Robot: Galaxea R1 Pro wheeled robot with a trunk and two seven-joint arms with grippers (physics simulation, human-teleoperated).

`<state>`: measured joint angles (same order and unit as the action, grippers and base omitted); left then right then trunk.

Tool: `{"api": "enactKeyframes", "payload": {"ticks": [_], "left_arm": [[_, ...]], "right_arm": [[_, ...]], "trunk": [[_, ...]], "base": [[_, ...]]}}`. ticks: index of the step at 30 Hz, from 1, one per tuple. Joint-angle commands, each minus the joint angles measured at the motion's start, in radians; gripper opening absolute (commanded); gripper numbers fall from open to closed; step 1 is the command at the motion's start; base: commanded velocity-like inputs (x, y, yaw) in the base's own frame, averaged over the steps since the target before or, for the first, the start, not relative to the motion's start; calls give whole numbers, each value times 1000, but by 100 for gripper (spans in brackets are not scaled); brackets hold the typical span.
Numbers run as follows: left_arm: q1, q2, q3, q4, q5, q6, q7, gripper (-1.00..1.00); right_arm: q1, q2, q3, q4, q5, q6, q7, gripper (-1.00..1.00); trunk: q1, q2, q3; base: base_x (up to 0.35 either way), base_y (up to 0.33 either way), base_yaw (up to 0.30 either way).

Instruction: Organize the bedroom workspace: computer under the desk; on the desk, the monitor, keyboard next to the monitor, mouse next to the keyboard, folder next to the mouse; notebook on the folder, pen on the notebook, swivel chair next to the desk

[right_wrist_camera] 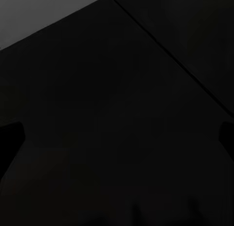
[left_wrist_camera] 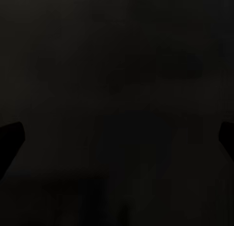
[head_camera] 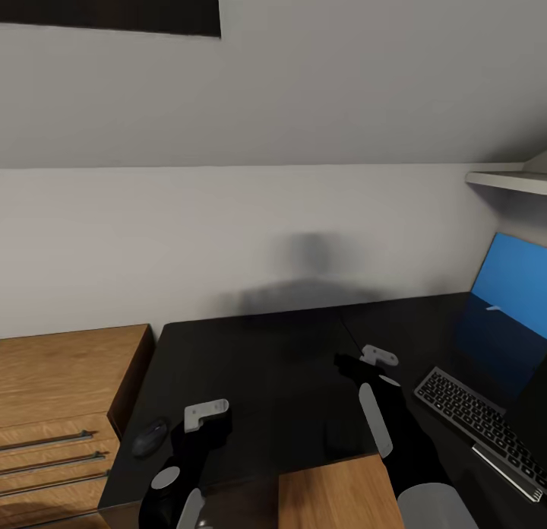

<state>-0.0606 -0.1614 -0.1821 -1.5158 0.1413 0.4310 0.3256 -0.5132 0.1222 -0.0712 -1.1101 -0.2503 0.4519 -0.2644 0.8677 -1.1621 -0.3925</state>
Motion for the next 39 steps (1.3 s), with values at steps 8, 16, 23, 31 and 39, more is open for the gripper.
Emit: {"api": "enactKeyframes", "payload": {"ticks": [8, 16, 23, 31, 39], "left_arm": [[-1, 0, -1, -1, 11, 3, 9, 100], [-1, 0, 0, -2, 11, 3, 9, 100], [-1, 0, 1, -2, 11, 3, 9, 100], [-1, 0, 2, -2, 11, 3, 9, 100], [-1, 1, 2, -4, 11, 3, 8, 100]], "right_arm": [[-1, 3, 1, -6, -10, 4, -10, 100], [-1, 1, -2, -8, -15, 2, -3, 100], [-1, 1, -2, -7, -16, 2, -1, 100], [-1, 1, -2, -6, -17, 3, 1, 100], [-1, 1, -1, -4, -17, 2, 3, 100]], "trunk": [[0, -1, -1], [0, -1, -1], [0, -1, 1], [0, -1, 5], [0, -1, 8]], "base": [[2, 0, 0], [0, 0, -14], [0, 0, -210], [0, 0, -248], [0, 0, -250]]}}
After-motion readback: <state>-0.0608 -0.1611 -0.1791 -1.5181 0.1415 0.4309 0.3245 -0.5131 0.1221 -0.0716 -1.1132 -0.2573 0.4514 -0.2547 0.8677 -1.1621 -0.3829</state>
